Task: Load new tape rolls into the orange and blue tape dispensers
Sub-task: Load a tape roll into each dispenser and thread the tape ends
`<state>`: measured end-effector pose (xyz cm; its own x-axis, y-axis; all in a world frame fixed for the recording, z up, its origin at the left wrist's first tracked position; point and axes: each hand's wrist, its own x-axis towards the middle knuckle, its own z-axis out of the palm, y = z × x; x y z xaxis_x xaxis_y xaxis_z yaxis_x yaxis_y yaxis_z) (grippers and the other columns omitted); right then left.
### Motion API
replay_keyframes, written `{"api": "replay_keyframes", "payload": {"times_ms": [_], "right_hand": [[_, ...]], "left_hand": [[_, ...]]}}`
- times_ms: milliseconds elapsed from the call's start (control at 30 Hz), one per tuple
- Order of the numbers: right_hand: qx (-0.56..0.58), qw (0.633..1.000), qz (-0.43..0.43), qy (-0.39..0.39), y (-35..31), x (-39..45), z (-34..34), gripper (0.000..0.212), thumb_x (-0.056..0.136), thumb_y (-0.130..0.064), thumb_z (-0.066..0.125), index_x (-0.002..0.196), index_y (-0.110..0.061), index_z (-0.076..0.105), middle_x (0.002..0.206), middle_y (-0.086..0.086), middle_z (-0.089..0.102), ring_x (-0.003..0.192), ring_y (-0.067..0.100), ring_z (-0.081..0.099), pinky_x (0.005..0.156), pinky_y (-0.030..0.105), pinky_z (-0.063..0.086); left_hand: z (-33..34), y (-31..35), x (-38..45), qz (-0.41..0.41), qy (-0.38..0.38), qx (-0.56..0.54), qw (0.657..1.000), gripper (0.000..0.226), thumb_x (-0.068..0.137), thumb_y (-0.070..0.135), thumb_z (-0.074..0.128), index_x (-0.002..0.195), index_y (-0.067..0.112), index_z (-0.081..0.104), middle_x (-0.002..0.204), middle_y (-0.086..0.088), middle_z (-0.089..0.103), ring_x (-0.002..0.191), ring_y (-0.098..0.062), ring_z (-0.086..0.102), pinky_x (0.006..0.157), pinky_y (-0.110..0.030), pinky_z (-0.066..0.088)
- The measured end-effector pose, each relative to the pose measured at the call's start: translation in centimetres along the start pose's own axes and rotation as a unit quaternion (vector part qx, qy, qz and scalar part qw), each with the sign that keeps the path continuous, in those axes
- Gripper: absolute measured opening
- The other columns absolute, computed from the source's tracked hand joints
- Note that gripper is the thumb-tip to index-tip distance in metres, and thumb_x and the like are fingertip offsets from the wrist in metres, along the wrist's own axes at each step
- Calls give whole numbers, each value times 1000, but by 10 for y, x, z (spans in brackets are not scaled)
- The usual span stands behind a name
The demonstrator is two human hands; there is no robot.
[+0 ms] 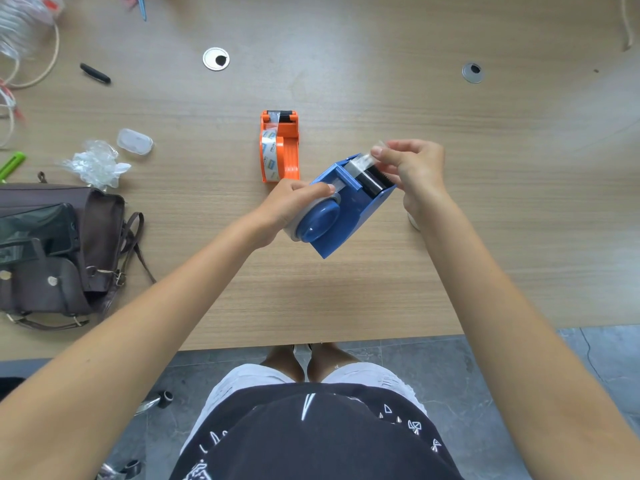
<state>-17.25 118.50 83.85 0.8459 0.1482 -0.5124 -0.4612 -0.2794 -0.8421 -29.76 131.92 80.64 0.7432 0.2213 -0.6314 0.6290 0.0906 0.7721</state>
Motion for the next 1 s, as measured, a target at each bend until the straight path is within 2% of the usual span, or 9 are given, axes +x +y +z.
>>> {"api": "replay_keyframes", "payload": {"times_ms": [200, 367, 600, 733, 867, 1000], "right_hand": [[31, 999, -8, 31, 1, -2, 4, 35, 76, 6, 72, 102, -6, 52, 80, -2, 53, 64, 20, 64, 62, 23, 56], [51, 998, 0, 39, 1, -3, 4, 36, 79, 8, 68, 101, -8, 45, 82, -3, 50, 58, 20, 62, 48, 18, 48], [64, 996, -14, 53, 2, -2, 8, 38, 82, 8, 64, 99, -9, 35, 79, -2, 44, 53, 18, 60, 45, 20, 50], [61, 996, -20, 53, 4, 1, 9, 33, 82, 7, 65, 93, -8, 38, 82, -1, 45, 51, 16, 61, 45, 20, 51], [50, 998, -16, 44, 7, 7, 9, 28, 80, 8, 67, 77, -8, 45, 78, 3, 55, 51, 13, 65, 55, 25, 57], [36, 999, -8, 21, 8, 12, 8, 20, 79, 3, 70, 70, -6, 55, 78, 9, 64, 52, 9, 66, 50, 20, 52]], "left_hand": [[0, 0, 0, 3, 5, 5, 1000, 27, 87, 35, 61, 69, 14, 66, 62, 4, 66, 58, -13, 59, 61, -28, 44], [-5, -3, 2, -8, -20, -8, 1000, 27, 86, 36, 61, 75, 12, 65, 62, 3, 67, 60, -15, 60, 62, -29, 45], [-10, -7, 4, -8, -26, -39, 999, 24, 83, 35, 65, 71, 15, 67, 65, 2, 68, 60, -14, 62, 62, -27, 46], [-11, -8, 4, -4, -19, -45, 999, 26, 72, 40, 65, 68, 14, 67, 62, 3, 69, 58, -13, 62, 60, -26, 47], [-11, -9, 4, 7, -7, -56, 998, 27, 70, 39, 66, 66, 13, 67, 60, 3, 69, 55, -11, 62, 56, -24, 47], [-12, -8, 4, 14, 3, -63, 998, 26, 69, 40, 67, 63, 16, 65, 58, 4, 68, 53, -12, 60, 56, -25, 45]]}}
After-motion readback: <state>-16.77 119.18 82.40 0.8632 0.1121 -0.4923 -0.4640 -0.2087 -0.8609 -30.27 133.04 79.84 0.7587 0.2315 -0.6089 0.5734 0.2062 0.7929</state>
